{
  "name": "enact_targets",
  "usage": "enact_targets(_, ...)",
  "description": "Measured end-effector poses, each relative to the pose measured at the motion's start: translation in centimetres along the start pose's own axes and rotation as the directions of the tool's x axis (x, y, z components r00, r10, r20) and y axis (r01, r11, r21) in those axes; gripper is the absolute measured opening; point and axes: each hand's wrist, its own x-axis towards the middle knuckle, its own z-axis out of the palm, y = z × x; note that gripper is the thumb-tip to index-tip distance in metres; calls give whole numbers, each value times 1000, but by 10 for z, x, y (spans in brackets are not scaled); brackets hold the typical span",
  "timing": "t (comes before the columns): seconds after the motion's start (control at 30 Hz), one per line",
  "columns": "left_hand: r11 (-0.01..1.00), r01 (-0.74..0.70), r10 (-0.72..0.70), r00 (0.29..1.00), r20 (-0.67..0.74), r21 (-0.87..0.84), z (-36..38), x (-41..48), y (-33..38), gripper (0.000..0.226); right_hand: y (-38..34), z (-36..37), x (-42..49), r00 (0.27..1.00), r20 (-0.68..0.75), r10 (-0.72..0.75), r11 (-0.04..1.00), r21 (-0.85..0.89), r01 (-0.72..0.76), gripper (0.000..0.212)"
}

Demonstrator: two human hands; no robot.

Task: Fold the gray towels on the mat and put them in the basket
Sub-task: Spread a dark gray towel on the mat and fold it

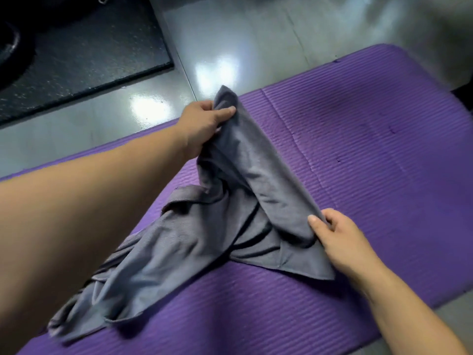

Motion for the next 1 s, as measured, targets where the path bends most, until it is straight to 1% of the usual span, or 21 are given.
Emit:
enact_targets(0.07, 996, -44, 47, 998, -36, 77, 9, 6, -1, 24, 1, 2, -3, 956, -294, 13, 997, 81, 11, 25)
enact_targets(0.1, 989, -71, 77, 996, -39, 127, 14, 7, -2, 25, 2, -1, -2, 928, -369, 41, 991, 136, 10, 23)
enact_targets(0.13, 976, -100, 109, 993, -40, 192, 20, 7, -2, 26, 3, -6, -1, 924, -377, 65, 979, 202, 14, 23)
enact_targets(0.17, 956, -122, 139, 989, -48, 266, 26, 10, -1, 27, 6, -11, 1, 938, -339, 73, 973, 232, 8, 27)
enact_targets(0.2, 932, -136, 165, 984, -60, 335, 31, 12, 3, 28, 9, -19, 3, 956, -287, 57, 981, 194, 0, 33)
enact_targets(0.27, 880, -151, 218, 971, -99, 451, 45, 20, 14, 32, 13, -44, 6, 969, -245, -12, 996, -92, -11, 44)
enact_targets(0.3, 849, -177, 264, 958, -108, 498, 54, 22, 22, 35, 14, -57, 9, 967, -254, -38, 971, -240, -25, 47)
enact_targets(0.37, 804, -219, 310, 948, -74, 552, 76, 25, 31, 33, 12, -77, 15, 962, -269, -39, 907, -415, -79, 50)
enact_targets(0.4, 792, -206, 280, 959, -43, 575, 85, 25, 31, 34, 11, -81, 18, 964, -266, -17, 875, -470, -115, 48)
enact_targets(0.43, 783, -152, 204, 979, -17, 603, 90, 24, 26, 49, 9, -81, 19, 961, -277, -4, 839, -524, -148, 43)
enact_targets(0.47, 764, -81, 108, 994, -4, 640, 89, 23, 18, 62, 8, -78, 21, 951, -310, -25, 809, -565, -163, 38)
enact_targets(0.5, 727, -18, 27, 1000, -2, 686, 81, 21, 8, 64, 6, -71, 24, 933, -349, -84, 797, -586, -148, 40)
enact_targets(0.53, 681, 21, -18, 1000, -12, 732, 70, 20, -2, 58, 1, -62, 25, 910, -377, -170, 800, -592, -96, 41)
enact_targets(0.6, 638, 58, -40, 998, -42, 768, 47, 16, -15, 50, -15, -39, 29, 856, -339, -390, 807, -574, 140, 34)
enact_targets(0.67, 647, 64, -52, 998, -40, 760, 28, 10, -20, 42, -37, -12, 40, 824, -193, -533, 777, -497, 386, 38)
enact_targets(0.7, 658, 68, -74, 997, -25, 750, 19, 7, -22, 38, -49, 3, 50, 812, -107, -574, 753, -457, 473, 43)
enact_targets(0.77, 704, 93, -144, 990, 13, 704, 6, 3, -25, 33, -76, 31, 79, 788, 48, -614, 704, -418, 574, 59)
enact_targets(0.83, 759, 109, -182, 982, 48, 642, -2, -3, -29, 20, -100, 49, 111, 796, 153, -585, 689, -424, 588, 73)
enact_targets(0.9, 843, 108, -179, 980, 86, 527, -6, -8, -30, 17, -116, 53, 137, 832, 157, -531, 714, -446, 540, 72)
enact_targets(0.97, 949, 159, -198, 972, 123, 271, -9, -9, -31, 20, -117, 52, 153, 865, 103, -491, 746, -463, 479, 70)
enact_targets(1.0, 969, 192, -212, 969, 126, 156, -12, -9, -31, 21, -115, 52, 156, 871, 84, -483, 747, -480, 461, 71)
